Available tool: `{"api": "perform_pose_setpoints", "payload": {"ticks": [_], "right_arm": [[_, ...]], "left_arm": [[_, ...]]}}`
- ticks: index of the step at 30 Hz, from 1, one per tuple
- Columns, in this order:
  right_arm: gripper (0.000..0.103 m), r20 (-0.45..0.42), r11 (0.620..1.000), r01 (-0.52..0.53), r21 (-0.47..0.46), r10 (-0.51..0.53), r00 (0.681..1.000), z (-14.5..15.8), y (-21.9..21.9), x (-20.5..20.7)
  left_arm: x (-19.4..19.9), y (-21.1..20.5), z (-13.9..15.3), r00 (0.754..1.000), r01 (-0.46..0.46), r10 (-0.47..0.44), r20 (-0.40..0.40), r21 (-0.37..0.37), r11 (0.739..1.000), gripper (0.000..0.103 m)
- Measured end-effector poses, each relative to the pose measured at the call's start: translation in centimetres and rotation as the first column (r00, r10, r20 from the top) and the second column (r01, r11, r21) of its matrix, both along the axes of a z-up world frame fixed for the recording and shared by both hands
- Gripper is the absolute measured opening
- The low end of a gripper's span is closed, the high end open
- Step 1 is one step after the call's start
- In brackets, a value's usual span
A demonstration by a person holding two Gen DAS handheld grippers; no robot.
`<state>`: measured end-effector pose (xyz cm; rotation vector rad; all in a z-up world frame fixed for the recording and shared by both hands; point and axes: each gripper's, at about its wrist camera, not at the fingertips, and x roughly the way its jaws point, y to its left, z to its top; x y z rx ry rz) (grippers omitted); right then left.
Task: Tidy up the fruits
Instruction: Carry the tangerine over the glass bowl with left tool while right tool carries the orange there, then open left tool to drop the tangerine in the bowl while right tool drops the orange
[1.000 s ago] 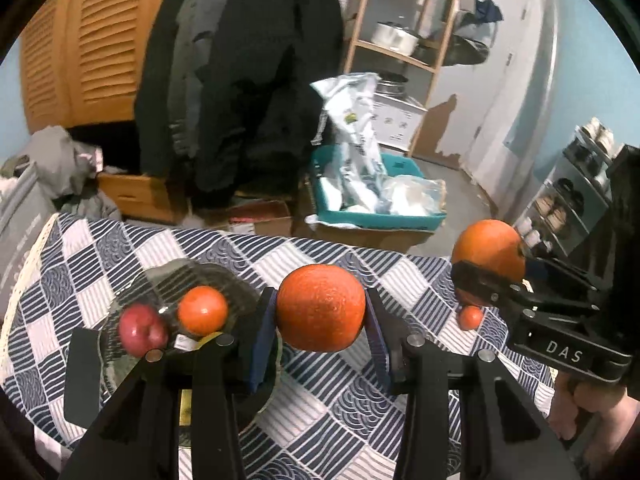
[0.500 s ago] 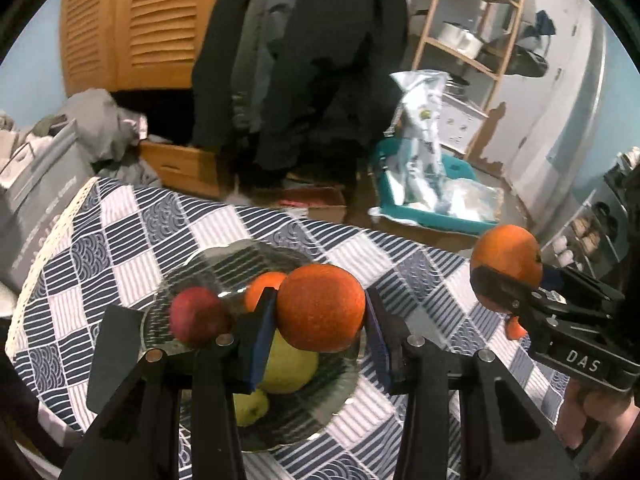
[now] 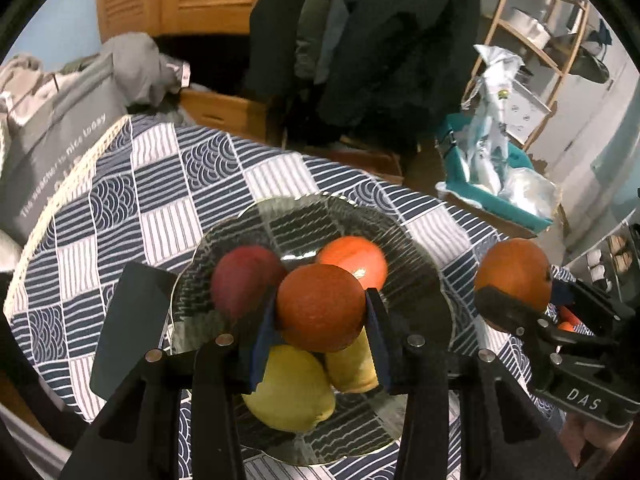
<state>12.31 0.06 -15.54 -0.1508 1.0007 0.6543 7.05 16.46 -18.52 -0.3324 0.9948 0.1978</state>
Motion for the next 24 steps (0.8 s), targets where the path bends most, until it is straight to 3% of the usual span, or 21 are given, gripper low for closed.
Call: {"api": "perform_pose_setpoints", "payload": {"ticks": [9,19,22,24], "right_arm": [[0.065,-0.080,0.999,-0.028,-0.017,0.026,0.996,-3.3,1.8,1.1],[0.067,-0.121,0.997,-0.074,-0.023,0.071,0.990,-4.6,3.2,1.2],[0.067,-0.126,0.996,-0.080,-0.039,0.074,0.989,-5.0,3.4,1.2],[0.068,-0.127,0.996,-0.077,-0.046,0.071,0.989,-5.4,3.4,1.2]], "left_arm": [[0.2,1.3,-2.7,0.998,-0.030,0.029,-0.056,-0.005,1.000,0.044],[0.5,1.6,-4.1,0.995,-0.030,0.026,-0.098,-0.035,0.999,0.044],[0.4,1.5,-4.1,0.994,-0.031,0.029,-0.101,-0.016,0.999,0.056],[0.2,1.6,-3.9,0.995,-0.033,0.032,-0.091,-0.005,0.999,0.058]]}}
